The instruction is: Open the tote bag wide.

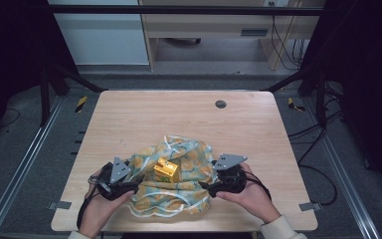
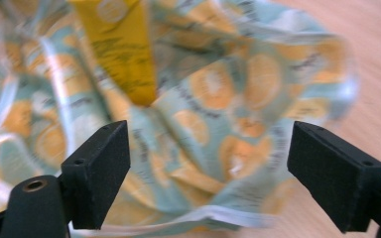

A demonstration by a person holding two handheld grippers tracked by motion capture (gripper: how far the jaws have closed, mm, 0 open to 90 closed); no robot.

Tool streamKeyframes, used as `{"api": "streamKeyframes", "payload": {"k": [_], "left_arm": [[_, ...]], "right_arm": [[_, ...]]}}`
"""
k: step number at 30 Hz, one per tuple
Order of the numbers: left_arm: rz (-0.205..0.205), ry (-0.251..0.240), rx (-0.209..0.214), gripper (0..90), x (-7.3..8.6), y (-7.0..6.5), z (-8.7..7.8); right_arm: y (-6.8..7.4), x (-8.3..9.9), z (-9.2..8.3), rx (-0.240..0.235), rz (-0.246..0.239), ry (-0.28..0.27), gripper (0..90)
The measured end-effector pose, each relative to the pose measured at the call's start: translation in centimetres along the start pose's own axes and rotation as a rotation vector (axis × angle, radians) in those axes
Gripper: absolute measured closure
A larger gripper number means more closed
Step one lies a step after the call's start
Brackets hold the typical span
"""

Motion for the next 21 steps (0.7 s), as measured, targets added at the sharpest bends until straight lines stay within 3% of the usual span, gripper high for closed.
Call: {"api": "streamKeyframes", "payload": {"k": [8, 11, 15, 21], "left_arm": [[-0.095, -0.03, -0.059, 15.4, 0.3, 2.6, -0.6], [-0.14, -0.008, -0.104, 14.9, 0.9, 3.9, -0.8], [-0.183, 0.011, -0.132, 14.5, 1.7, 5.4, -1.0], [-0.22, 0.053, -0.147, 10.9, 3.5, 7.8, -0.8]], "right_arm": [[-3.2, 0.3, -2.8, 0.116, 0.109, -0.097, 10.3], [-4.6, 1.1, -3.9, 0.163, 0.147, -0.109, 8.7], [-6.1, 2.3, -4.9, 0.224, 0.193, -0.113, 6.3], [-7.9, 4.3, -6.1, 0.273, 0.241, -0.111, 6.2]]}}
Point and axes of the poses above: each handheld gripper's, and its own axes: z roughly forward along the jaws, x roughly out of its underside, y roughly to its left, the point moved 4 cm from there along z, roughly forward along the jaws, and after that the axes turned 9 degrees about -x, right-handed, at the moved point
